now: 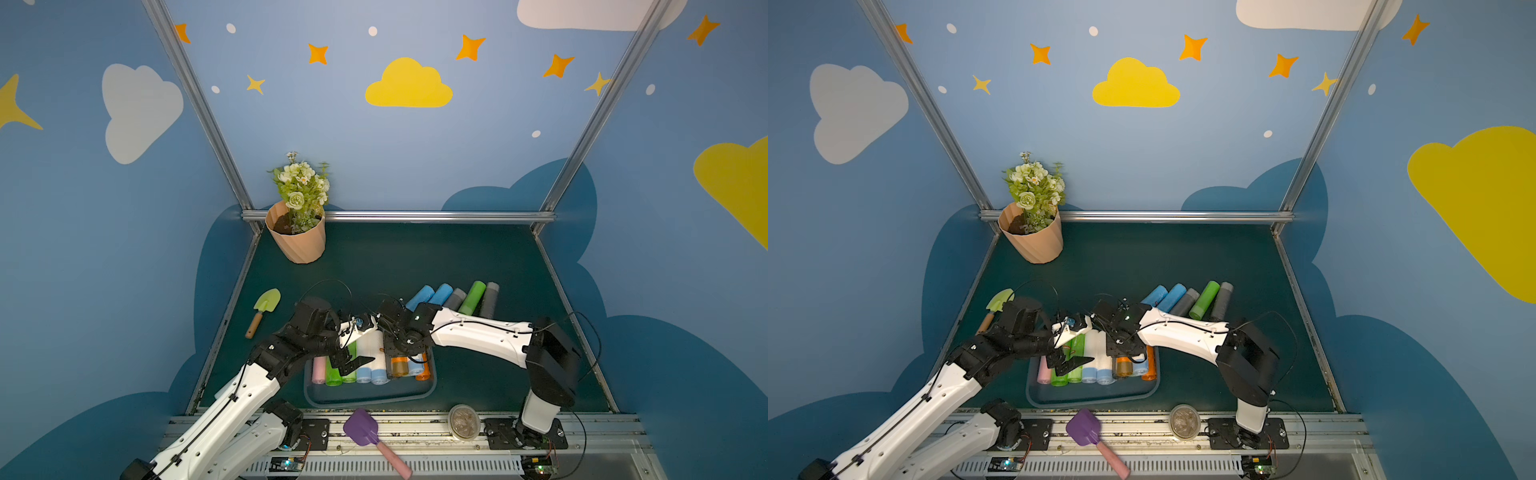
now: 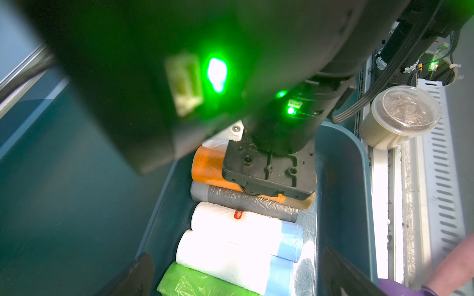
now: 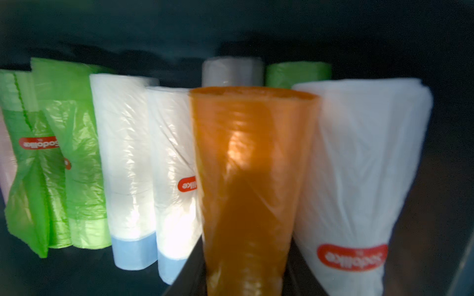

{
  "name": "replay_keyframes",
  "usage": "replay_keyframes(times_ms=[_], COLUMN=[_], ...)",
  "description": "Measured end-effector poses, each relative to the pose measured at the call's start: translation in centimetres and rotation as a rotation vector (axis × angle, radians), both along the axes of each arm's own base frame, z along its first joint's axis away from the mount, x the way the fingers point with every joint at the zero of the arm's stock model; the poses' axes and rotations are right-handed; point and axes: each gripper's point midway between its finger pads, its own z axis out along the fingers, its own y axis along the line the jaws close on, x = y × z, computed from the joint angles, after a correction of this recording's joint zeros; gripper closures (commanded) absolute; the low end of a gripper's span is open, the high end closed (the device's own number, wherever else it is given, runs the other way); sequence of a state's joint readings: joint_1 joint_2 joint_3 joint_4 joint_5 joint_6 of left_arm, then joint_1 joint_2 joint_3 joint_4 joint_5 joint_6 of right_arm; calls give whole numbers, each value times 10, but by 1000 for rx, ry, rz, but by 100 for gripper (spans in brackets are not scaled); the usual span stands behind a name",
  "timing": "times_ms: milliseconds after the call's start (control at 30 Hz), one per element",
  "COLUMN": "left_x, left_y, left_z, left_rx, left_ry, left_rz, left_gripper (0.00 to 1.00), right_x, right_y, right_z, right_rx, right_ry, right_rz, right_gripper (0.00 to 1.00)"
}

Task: Put the roll of trash bags into the storage box
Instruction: Place the roll of trash bags in the storage box.

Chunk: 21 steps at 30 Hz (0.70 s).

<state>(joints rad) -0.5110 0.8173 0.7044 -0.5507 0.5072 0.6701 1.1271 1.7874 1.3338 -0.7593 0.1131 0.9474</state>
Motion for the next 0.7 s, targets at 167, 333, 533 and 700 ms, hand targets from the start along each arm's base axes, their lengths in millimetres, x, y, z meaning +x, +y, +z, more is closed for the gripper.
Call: replay_keyframes(times_ms=[167,333,533,700], left_x=[0,0,0,0], left_y=[0,0,0,-1], left_z=[0,0,0,-1], left_rx=[0,0,-1,0], left_ry=[0,0,3,4], left_rz=[0,-1,-3,-3], left_gripper=[0,0,0,0], right_x=[0,0,1,2], right_y=[0,0,-1,-4], right_z=[0,0,0,0], right_rx=[-1,-1,-3,-16], right_ry=[0,-1,-3,-11], right_rz=[0,0,-4,-7], right_gripper=[64,62,57,57])
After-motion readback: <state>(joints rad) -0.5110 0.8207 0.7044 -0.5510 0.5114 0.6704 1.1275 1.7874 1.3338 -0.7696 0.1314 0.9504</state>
